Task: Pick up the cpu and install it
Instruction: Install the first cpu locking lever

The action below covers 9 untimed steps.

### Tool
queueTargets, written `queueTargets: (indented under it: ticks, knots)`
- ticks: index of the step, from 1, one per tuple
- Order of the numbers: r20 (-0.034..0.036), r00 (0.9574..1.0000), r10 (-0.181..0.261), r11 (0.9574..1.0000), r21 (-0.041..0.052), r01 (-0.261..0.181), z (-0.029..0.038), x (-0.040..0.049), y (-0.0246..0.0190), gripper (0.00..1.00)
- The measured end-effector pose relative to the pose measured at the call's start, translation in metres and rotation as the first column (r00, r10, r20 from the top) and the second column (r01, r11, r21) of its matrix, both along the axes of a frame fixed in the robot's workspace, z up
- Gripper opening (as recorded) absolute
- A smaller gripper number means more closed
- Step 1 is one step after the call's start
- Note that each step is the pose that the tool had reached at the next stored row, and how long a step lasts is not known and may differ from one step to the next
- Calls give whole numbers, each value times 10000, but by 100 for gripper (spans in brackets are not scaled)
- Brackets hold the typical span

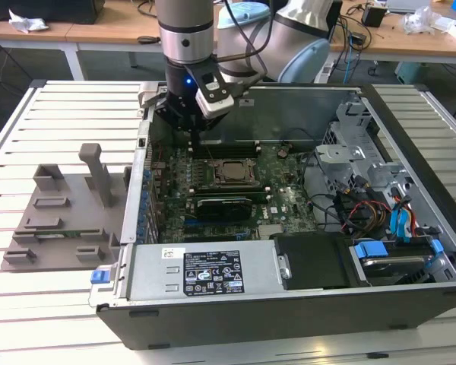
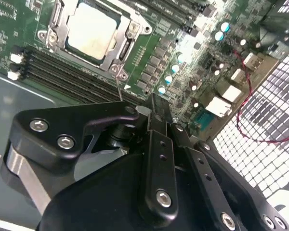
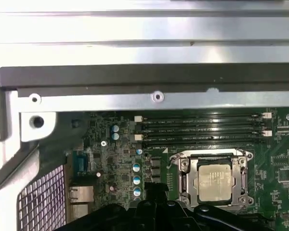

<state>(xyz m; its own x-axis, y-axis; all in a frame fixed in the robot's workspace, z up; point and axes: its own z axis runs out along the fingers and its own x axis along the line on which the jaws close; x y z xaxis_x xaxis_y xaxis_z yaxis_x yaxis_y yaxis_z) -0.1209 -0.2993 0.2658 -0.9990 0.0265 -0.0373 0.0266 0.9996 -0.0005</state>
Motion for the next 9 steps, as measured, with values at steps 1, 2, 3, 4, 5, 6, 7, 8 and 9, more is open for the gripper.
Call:
queueTargets:
  ticks: [1,2,3,4,5,6,7,8,9]
  knots:
    - [0,10000,6,10000,0,-6,-5,0,25,11]
    - [1,10000,12,10000,0,-12,-9,0,47,11]
    - [-1,10000,23,10000,-1,-23,-17,0,84,11]
    - [-1,10000,31,10000,-1,-31,-22,0,103,11]
    - [0,10000,40,10000,0,-40,-28,0,124,11]
    - [0,10000,64,10000,0,-64,-35,0,153,11]
    - [0,9999,101,9999,0,-101,-37,6,168,11]
    - [0,9999,110,9999,0,-110,-37,15,169,11]
    - [0,9999,121,9999,0,-121,-38,29,169,11]
